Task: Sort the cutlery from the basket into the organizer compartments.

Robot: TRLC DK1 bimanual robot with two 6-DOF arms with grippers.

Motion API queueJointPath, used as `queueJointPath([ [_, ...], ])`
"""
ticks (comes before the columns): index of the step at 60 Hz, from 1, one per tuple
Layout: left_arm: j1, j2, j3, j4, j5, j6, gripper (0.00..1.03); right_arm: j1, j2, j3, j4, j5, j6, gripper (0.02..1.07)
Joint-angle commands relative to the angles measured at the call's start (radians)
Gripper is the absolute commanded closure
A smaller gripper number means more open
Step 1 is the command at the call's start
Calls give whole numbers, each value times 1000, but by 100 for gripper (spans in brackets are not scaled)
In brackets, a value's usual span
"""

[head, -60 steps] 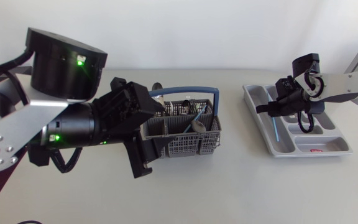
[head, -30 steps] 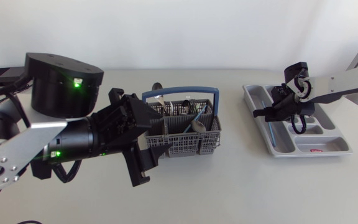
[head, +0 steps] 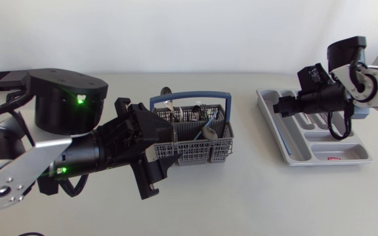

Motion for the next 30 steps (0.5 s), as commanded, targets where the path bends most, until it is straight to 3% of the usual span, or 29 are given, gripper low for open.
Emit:
queueJointPath([
  [1,5,15,-37,24,-5,-5,24,52,-110,-72,-28,-30,-37,44],
  [13,-3,56,-43,58,-5,-41,24,276,-283,-126,-108,-56,-58,44],
  [30,-5,78,-47,70,-5,-65,24,486,-294,-130,-118,-46,-58,45],
])
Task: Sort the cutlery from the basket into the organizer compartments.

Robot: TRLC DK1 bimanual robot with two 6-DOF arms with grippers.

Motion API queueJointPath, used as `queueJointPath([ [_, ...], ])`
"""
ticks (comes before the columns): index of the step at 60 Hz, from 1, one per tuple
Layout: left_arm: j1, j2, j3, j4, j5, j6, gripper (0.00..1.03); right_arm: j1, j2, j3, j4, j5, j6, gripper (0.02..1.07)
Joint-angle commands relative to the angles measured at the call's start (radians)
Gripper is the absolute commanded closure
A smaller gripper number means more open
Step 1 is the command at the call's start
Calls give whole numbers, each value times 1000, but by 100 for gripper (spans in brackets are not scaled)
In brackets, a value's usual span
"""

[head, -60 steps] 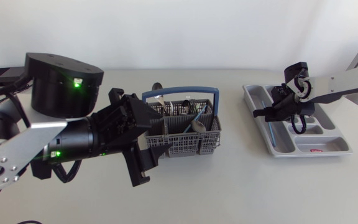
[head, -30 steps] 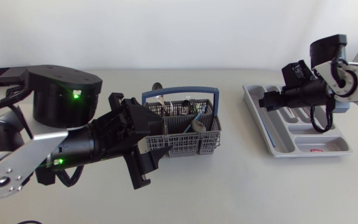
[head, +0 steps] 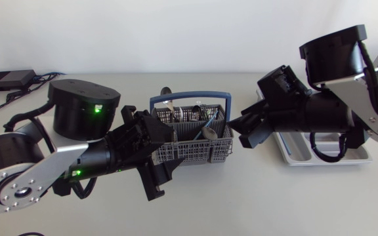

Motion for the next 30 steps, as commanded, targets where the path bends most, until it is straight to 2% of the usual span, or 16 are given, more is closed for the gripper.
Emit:
queueJointPath([
  [1,-4,15,-24,15,-5,-23,24,47,6,-21,-9,5,-13,45],
  [30,-6,20,-27,15,-5,-23,24,113,127,7,37,9,-53,45],
])
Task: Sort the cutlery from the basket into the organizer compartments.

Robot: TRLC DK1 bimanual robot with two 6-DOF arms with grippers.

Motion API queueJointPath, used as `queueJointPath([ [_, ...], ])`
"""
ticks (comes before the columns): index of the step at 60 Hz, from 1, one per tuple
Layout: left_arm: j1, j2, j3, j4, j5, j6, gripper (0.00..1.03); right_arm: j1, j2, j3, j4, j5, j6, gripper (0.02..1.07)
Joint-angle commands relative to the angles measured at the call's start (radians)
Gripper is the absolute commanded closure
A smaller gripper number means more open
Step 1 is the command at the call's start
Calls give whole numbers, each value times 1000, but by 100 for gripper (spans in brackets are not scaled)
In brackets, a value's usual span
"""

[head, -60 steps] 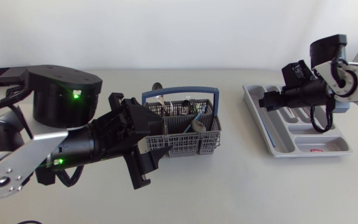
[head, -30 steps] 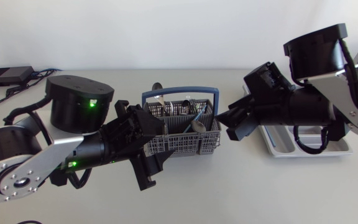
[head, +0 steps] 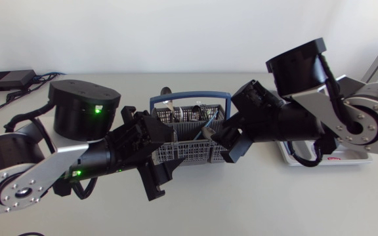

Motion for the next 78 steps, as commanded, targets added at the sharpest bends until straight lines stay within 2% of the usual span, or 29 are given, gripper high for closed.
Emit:
queueJointPath([
  [1,-7,19,-25,12,-5,-10,24,6,39,9,8,5,-24,45],
  [7,-6,25,-25,12,-5,-10,24,6,74,23,20,5,-27,46],
  [30,-7,92,-7,61,-5,-12,24,22,157,51,77,5,-33,85],
  [34,-7,95,-7,65,-5,-12,24,23,166,57,77,5,-35,98],
  [47,-6,103,-19,75,-5,-12,24,19,149,77,63,-13,-24,100],
  [67,-15,108,-16,76,-5,-12,24,-69,89,173,-43,-181,56,100],
  [78,-20,106,6,73,-7,-12,23,-118,-9,207,-116,-234,93,100],
])
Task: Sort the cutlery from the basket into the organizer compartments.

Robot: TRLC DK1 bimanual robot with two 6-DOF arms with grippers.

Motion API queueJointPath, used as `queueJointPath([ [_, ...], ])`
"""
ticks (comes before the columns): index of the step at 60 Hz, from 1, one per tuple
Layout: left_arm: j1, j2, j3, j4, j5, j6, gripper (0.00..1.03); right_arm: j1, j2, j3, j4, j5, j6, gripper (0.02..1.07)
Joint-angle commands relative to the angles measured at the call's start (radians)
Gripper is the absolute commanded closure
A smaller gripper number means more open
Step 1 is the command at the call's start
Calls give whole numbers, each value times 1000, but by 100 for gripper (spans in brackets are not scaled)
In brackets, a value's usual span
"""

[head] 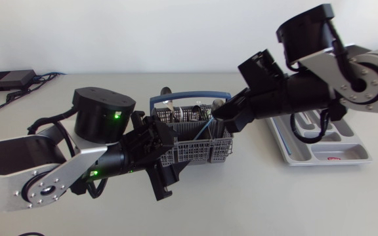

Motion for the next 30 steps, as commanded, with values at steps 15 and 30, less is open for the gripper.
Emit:
queueJointPath([
  [15,-42,5,95,-35,-22,-16,20,-83,-221,87,-208,-141,11,100],
  [30,-56,-5,207,-135,72,-48,20,-100,-324,56,-351,-250,-42,100],
])
